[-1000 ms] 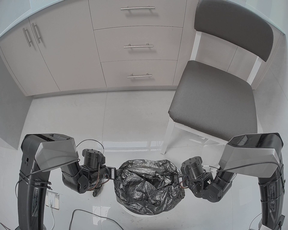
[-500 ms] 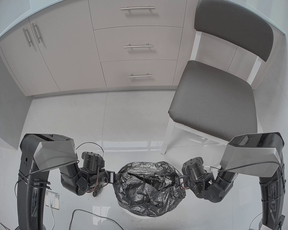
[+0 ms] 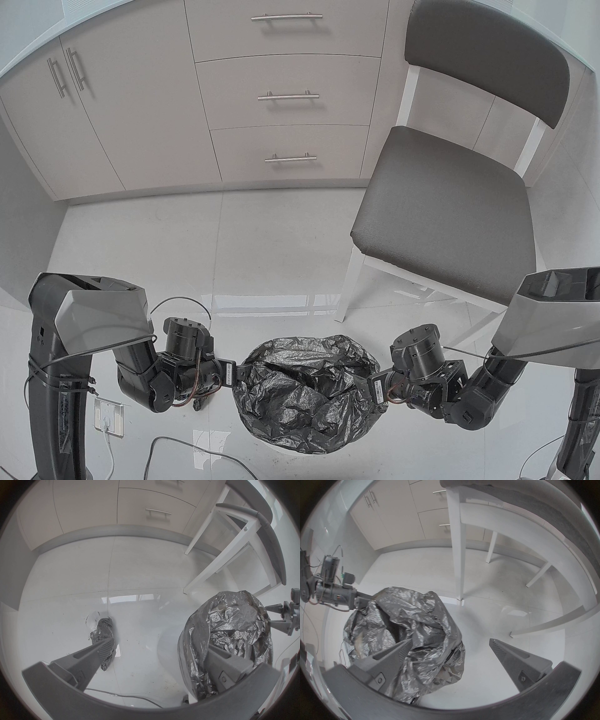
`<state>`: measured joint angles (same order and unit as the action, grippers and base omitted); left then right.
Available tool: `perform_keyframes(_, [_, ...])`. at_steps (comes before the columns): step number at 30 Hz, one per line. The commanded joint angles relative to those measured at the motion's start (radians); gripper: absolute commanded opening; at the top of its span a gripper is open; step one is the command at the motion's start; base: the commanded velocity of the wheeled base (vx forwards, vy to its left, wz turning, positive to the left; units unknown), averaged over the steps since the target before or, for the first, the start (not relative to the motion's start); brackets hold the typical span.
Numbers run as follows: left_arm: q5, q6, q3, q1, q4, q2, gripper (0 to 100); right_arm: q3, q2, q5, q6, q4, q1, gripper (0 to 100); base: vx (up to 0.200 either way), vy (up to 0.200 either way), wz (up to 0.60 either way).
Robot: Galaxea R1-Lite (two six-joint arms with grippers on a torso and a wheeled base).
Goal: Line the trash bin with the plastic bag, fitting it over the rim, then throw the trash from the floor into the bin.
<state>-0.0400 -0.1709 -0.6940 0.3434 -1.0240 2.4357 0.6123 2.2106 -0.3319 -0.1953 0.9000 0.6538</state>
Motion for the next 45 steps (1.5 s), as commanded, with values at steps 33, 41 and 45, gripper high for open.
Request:
perform_keyframes(33, [-0.008, -0.004, 0.034, -0.001, -0.183, 0.088, 100, 0.07, 0.112, 0.062, 0.014, 0.019, 0.425, 100, 0.0, 0.0, 0.0])
perform_keyframes(41, [-0.046, -0.035, 0.045, -0.003, -0.251, 0.105, 100, 0.13, 0.162, 0.063, 0.024, 0.016, 0.42, 100, 0.0, 0.0, 0.0])
perform_keyframes(45, [-0.047, -0.035, 0.048, -0.003, -0.261, 0.106, 100, 0.145, 0.195, 0.063, 0.022, 0.019, 0.429, 100, 0.0, 0.0, 0.0])
